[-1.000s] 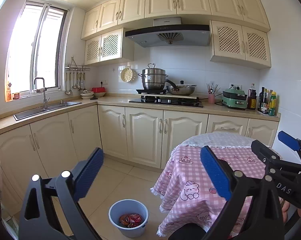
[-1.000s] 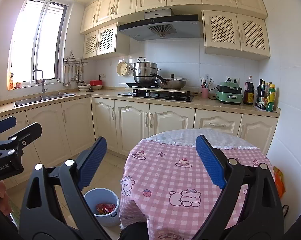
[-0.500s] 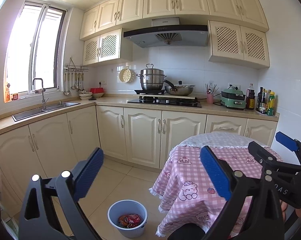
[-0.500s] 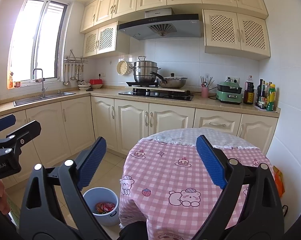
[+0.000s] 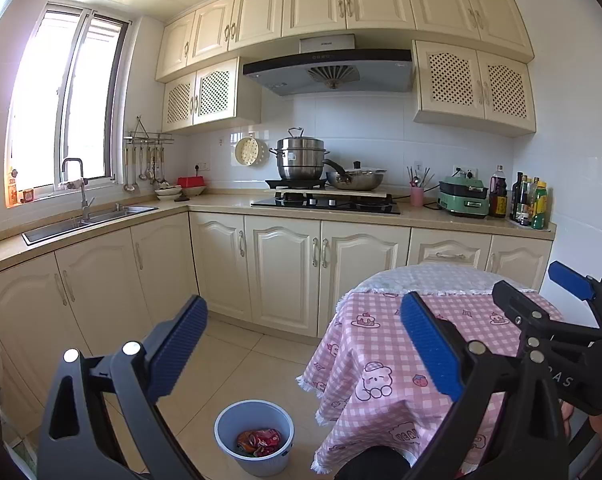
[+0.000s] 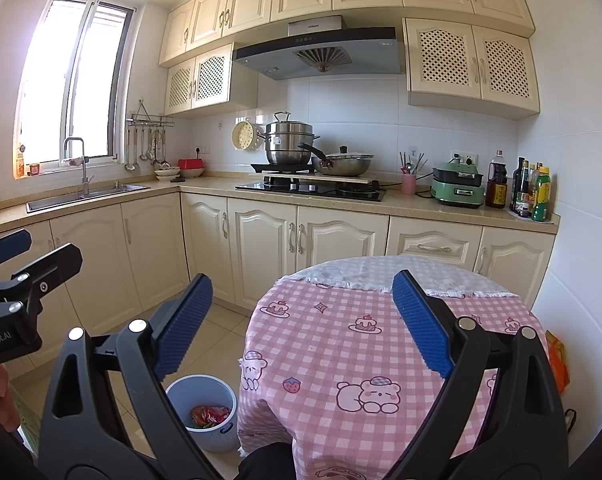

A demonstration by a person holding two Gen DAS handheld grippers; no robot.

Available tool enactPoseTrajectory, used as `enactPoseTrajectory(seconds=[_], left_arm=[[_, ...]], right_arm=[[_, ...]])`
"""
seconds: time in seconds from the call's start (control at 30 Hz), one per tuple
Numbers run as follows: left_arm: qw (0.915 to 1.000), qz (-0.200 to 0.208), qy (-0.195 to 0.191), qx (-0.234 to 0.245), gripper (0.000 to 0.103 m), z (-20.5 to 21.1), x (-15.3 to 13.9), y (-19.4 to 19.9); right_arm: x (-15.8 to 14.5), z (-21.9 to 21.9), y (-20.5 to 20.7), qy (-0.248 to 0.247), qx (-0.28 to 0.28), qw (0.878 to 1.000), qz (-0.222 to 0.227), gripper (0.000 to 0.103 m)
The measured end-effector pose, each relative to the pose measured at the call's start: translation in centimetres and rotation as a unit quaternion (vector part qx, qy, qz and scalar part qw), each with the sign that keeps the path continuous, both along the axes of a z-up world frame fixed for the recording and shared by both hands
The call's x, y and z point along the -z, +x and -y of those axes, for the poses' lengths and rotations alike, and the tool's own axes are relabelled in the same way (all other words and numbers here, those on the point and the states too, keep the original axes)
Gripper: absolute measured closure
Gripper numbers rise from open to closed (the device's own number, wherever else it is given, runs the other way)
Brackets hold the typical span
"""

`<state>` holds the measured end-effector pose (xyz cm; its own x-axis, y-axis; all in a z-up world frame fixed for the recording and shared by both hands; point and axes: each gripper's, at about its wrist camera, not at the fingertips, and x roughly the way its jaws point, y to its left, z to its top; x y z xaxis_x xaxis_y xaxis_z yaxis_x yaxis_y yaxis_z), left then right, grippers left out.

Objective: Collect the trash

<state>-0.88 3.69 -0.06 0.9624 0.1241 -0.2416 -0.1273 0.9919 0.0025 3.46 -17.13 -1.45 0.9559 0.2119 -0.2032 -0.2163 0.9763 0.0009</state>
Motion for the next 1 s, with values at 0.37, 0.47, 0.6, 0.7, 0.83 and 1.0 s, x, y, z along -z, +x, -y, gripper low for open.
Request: enactPoseTrajectory(seconds=[0.37, 0.47, 0.6, 0.7, 0.83, 1.0], left_arm=[[1.0000, -0.003, -0.001, 0.000, 0.008, -0.03, 0.15, 0.11], [1.0000, -0.003, -0.002, 0.001, 0.008, -0.07, 0.16, 0.13], [1.0000, -0.004, -0.003, 0.000, 0.008, 0.01, 0.34, 0.15], [1.0000, -0.004, -0.003, 0.000, 0.008, 0.03, 0.37, 0.14], [1.0000, -0.004, -0.004, 0.000, 0.008, 0.01, 0.39, 0.15], [1.0000, -0.005, -0.003, 0.000, 0.008, 0.04, 0.48, 0.18]], right_arm=[[0.29, 0.09, -0.04, -0.002, 0.000, 1.000, -0.002, 0.013], [0.34, 0.14, -0.06, -0.002, 0.000, 1.000, -0.003, 0.013], [0.40, 0.19, -0.08, -0.003, 0.000, 1.000, -0.003, 0.013], [0.42, 0.14, -0.10, -0.003, 0.000, 1.000, -0.003, 0.013], [0.44, 0.22, -0.10, -0.003, 0.000, 1.000, -0.003, 0.013], [0.60, 0.20, -0.09, -0.005, 0.000, 1.000, -0.005, 0.012]])
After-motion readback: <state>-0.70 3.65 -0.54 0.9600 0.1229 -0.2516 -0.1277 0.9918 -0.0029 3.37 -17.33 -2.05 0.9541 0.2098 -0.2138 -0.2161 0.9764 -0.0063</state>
